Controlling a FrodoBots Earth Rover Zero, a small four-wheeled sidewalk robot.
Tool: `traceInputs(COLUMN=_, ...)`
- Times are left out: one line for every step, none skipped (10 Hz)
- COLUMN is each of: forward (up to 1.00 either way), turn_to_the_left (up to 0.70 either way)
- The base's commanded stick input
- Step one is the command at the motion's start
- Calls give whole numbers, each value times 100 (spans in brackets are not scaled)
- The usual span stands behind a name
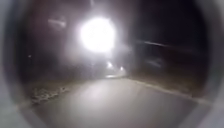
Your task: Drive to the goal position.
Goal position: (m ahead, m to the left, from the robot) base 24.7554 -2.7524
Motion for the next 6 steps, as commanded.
traceInputs(forward=100, turn_to_the_left=3)
traceInputs(forward=100, turn_to_the_left=2)
traceInputs(forward=100, turn_to_the_left=1)
traceInputs(forward=100, turn_to_the_left=0)
traceInputs(forward=100, turn_to_the_left=0)
traceInputs(forward=100, turn_to_the_left=0)
